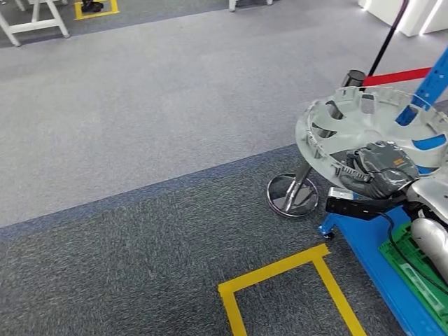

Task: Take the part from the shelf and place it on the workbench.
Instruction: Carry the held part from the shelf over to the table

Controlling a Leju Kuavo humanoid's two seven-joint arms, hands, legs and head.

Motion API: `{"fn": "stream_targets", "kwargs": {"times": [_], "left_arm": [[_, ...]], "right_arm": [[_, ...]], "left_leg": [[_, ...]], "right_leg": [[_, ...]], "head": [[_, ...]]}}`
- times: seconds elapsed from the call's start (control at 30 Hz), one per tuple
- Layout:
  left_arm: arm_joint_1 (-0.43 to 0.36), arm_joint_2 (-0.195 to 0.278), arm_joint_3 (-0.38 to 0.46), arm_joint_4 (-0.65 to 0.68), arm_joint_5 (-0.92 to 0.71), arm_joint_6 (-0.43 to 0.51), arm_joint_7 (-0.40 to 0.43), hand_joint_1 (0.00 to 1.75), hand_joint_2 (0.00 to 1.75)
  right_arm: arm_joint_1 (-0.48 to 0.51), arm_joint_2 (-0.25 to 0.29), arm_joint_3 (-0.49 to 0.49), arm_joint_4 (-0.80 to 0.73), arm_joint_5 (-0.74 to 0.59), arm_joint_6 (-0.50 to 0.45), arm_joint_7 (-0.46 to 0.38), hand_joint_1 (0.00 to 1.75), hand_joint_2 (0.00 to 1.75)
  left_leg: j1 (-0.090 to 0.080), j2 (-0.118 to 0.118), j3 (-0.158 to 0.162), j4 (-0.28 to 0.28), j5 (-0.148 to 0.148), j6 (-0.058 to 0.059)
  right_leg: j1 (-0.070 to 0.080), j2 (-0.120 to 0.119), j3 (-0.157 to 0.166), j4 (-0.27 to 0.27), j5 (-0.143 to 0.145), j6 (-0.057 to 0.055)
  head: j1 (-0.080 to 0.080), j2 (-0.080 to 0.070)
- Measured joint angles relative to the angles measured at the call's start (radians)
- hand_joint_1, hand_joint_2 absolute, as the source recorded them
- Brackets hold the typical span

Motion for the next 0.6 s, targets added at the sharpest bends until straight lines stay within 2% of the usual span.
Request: {"fn": "stream_targets", "kwargs": {"times": [0.03,0.07,0.13,0.17,0.2,0.23,0.27,0.3,0.33,0.37,0.4,0.5,0.57,0.6], "left_arm": [[0.004,0.000,0.000,0.000,0.002,0.000,0.000,0.00,1.75],[0.007,0.000,-0.001,0.000,0.004,0.000,0.000,0.00,1.75],[0.009,0.000,-0.002,0.000,0.006,-0.002,0.001,0.00,1.75],[0.009,0.000,-0.003,0.000,0.008,-0.003,0.001,0.00,1.75],[0.009,-0.001,-0.004,0.000,0.008,-0.004,0.001,0.00,1.75],[0.009,-0.002,-0.004,0.000,0.009,-0.004,0.001,0.00,1.75],[0.010,-0.003,-0.005,0.000,0.011,-0.004,0.001,0.00,1.75],[0.010,-0.004,-0.005,0.000,0.012,-0.004,0.001,0.00,1.75],[0.011,-0.003,-0.005,0.000,0.013,-0.004,0.001,0.00,1.75],[0.011,-0.003,-0.006,0.000,0.014,-0.004,0.001,0.00,1.75],[0.012,-0.002,-0.006,0.000,0.015,-0.004,0.001,0.00,1.75],[0.016,-0.001,-0.006,0.000,0.016,-0.003,0.001,0.00,1.75],[0.015,0.000,-0.006,0.000,0.015,-0.003,0.001,0.00,1.75],[0.013,0.000,-0.006,0.000,0.015,-0.003,0.001,0.00,1.75]], "right_arm": [[-0.002,0.000,0.001,0.002,0.000,0.000,-0.001,1.75,1.75],[-0.005,0.001,0.002,0.003,-0.001,0.000,-0.002,1.75,1.75],[-0.009,0.001,0.003,0.006,-0.004,-0.001,-0.003,1.75,1.75],[-0.009,0.001,0.003,0.008,-0.007,-0.002,-0.003,1.75,1.75],[-0.007,0.001,0.003,0.010,-0.009,-0.003,-0.002,1.75,1.75],[-0.004,0.002,0.004,0.011,-0.010,-0.005,-0.002,1.75,1.75],[-0.002,0.002,0.004,0.012,-0.011,-0.007,-0.002,1.75,1.75],[-0.001,0.002,0.003,0.013,-0.010,-0.009,-0.002,1.75,1.75],[-0.001,0.002,0.003,0.013,-0.010,-0.013,-0.001,1.75,1.75],[-0.002,0.002,0.003,0.014,-0.009,-0.016,0.000,1.75,1.75],[-0.001,0.003,0.003,0.015,-0.009,-0.019,0.000,1.75,1.75],[0.003,0.006,0.002,0.016,-0.008,-0.022,0.002,1.75,1.75],[0.005,0.007,0.001,0.016,-0.008,-0.023,0.002,1.75,1.75],[0.006,0.008,0.001,0.016,-0.008,-0.022,0.003,1.75,1.75]], "left_leg": [[0.001,-0.015,0.003,-0.005,0.011,0.008],[0.003,-0.028,0.006,-0.010,0.021,0.016],[0.002,-0.050,0.007,-0.013,0.028,0.026],[0.000,-0.062,0.007,-0.012,0.027,0.029],[-0.003,-0.074,0.008,-0.011,0.025,0.032],[-0.005,-0.084,0.010,-0.011,0.022,0.033],[-0.007,-0.094,0.013,-0.009,0.018,0.034],[-0.008,-0.102,0.017,-0.007,0.012,0.033],[-0.009,-0.108,0.019,-0.005,0.006,0.030],[-0.011,-0.113,0.018,0.000,0.001,0.026],[-0.011,-0.117,0.016,0.003,-0.003,0.023],[-0.011,-0.117,0.012,0.006,-0.011,0.013],[-0.012,-0.095,-0.003,0.044,-0.035,0.002],[-0.010,-0.080,-0.027,0.093,-0.057,-0.005]], "right_leg": [[-0.002,0.012,-0.002,0.009,-0.010,0.005],[-0.003,0.037,-0.014,0.038,-0.030,0.007],[0.000,0.098,-0.074,0.158,-0.095,0.005],[0.003,0.111,-0.109,0.225,-0.119,0.003],[0.006,0.116,-0.136,0.269,-0.127,0.001],[0.009,0.118,-0.147,0.275,-0.113,-0.002],[0.012,0.118,-0.138,0.239,-0.078,-0.006],[0.013,0.119,-0.113,0.171,-0.033,-0.011],[0.015,0.124,-0.084,0.106,-0.002,-0.015],[0.016,0.128,-0.059,0.050,0.017,-0.019],[0.018,0.131,-0.044,0.021,0.021,-0.023],[0.020,0.130,-0.034,0.009,0.008,-0.037],[0.015,0.124,-0.024,0.005,0.002,-0.048],[0.013,0.119,-0.017,0.003,-0.001,-0.053]], "head": [[0.001,0.000],[0.003,0.000],[0.008,0.000],[0.009,0.000],[0.009,0.000],[0.009,0.000],[0.009,0.000],[0.009,0.000],[0.009,0.000],[0.008,0.000],[0.007,0.000],[0.005,0.000],[0.002,0.000],[0.000,0.000]]}}
